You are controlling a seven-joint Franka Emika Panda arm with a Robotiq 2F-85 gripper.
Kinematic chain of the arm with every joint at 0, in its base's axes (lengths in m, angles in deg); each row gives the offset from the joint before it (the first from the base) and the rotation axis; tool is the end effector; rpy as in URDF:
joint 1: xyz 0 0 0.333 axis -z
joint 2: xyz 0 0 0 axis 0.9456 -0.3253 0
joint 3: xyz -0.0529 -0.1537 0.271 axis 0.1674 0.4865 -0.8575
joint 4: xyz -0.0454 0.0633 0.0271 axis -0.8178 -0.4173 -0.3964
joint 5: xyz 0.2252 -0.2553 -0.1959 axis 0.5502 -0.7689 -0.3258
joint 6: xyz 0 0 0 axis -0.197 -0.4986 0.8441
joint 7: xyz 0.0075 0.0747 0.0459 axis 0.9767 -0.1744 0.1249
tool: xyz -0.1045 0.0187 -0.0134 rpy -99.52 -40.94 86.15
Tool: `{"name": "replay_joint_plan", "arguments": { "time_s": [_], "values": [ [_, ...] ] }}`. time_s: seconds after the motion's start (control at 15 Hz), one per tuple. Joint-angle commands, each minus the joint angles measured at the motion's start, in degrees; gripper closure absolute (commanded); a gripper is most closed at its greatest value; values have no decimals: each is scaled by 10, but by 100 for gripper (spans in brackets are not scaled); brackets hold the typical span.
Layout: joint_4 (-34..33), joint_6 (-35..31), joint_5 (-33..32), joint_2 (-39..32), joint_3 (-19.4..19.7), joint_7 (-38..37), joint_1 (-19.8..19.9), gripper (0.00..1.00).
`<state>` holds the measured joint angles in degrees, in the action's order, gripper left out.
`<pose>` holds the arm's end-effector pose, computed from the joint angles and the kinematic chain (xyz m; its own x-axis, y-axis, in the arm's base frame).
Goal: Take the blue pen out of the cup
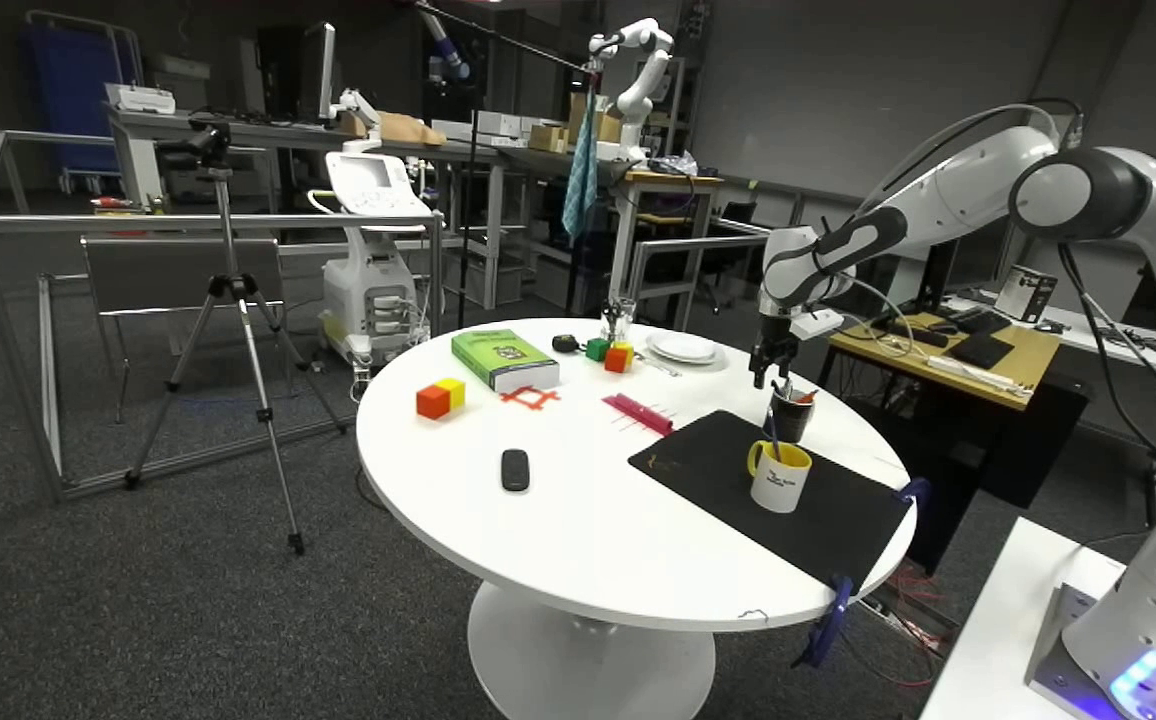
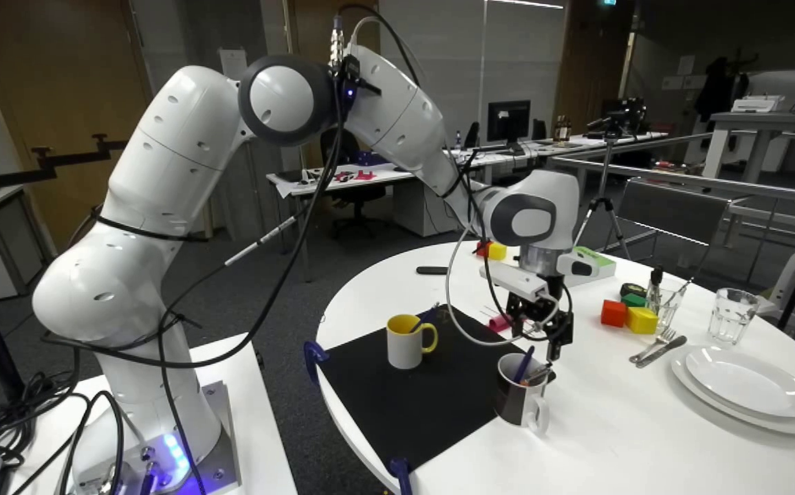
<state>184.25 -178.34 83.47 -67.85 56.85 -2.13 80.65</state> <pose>0.6548 -0.1826 0.2348 0.9929 -0.0838 -0.0845 -0.0737 -0.9904 0.1168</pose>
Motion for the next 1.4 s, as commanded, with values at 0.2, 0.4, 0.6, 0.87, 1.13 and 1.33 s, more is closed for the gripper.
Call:
{"name": "replay_joint_plan", "arguments": {
  "time_s": [0.2, 0.4, 0.6, 0.87, 1.13, 1.33],
  "values": [
    [-24, 37, -12, -5, 4, -6, -5, 0],
    [-27, 40, -14, -7, 5, -7, -6, 0],
    [-29, 41, -17, -9, 6, -9, -8, 33],
    [-30, 42, -21, -10, 7, -11, -11, 65],
    [-26, 46, -36, -8, 12, -16, -17, 94],
    [-23, 47, -49, -4, 17, -22, -19, 98]
  ]
}}
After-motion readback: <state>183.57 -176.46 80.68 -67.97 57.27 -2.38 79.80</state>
